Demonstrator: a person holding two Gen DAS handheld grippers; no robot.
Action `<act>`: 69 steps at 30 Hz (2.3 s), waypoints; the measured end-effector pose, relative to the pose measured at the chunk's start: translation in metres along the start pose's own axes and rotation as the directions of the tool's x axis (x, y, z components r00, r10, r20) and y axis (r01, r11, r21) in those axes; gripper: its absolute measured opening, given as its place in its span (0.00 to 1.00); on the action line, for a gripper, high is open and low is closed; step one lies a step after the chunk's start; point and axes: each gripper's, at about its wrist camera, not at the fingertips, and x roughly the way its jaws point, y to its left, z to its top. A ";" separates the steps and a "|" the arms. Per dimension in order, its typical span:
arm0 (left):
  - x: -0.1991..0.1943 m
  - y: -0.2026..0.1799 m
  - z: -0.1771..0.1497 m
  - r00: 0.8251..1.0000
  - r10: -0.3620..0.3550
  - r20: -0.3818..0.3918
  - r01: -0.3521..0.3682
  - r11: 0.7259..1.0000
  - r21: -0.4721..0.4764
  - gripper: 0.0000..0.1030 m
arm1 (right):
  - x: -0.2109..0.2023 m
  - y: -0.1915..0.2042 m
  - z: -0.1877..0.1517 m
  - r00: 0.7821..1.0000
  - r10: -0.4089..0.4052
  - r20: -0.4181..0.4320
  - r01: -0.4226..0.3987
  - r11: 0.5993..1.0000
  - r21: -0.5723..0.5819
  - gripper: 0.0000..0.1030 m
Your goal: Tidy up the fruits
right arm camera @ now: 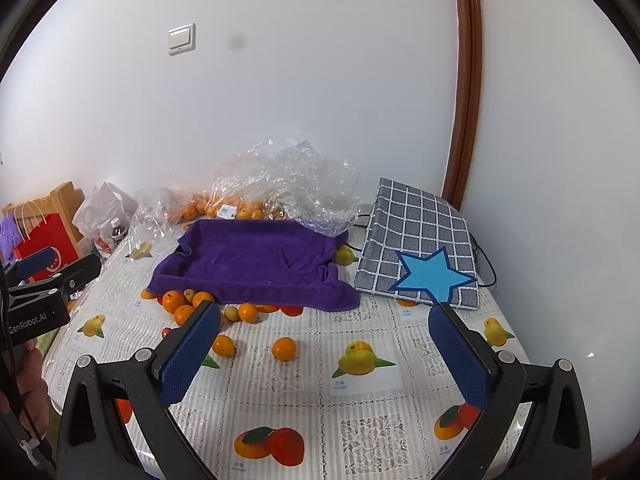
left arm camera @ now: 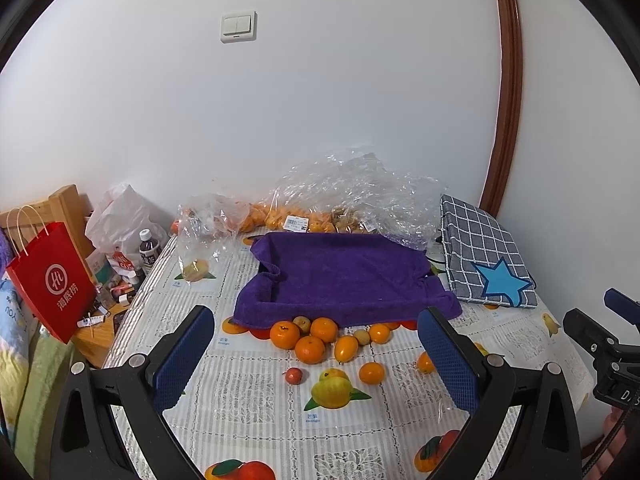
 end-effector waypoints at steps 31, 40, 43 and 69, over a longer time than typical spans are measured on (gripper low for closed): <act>-0.004 -0.003 -0.008 1.000 -0.028 0.007 0.028 1.000 0.003 1.00 | -0.005 0.008 -0.003 1.000 -0.003 0.021 0.004 1.000 -0.022 0.99; -0.003 0.000 -0.008 1.000 -0.027 0.002 0.027 1.000 0.000 1.00 | -0.007 0.009 -0.005 1.000 -0.001 0.027 0.002 1.000 -0.031 0.99; -0.002 0.000 -0.008 1.000 -0.022 0.000 0.022 1.000 0.002 1.00 | -0.008 0.011 -0.005 1.000 -0.003 0.026 0.004 0.999 -0.035 0.99; 0.004 0.009 -0.007 1.000 -0.023 -0.014 0.023 1.000 -0.001 1.00 | -0.003 0.025 -0.008 1.000 0.024 0.020 -0.023 0.997 -0.067 0.99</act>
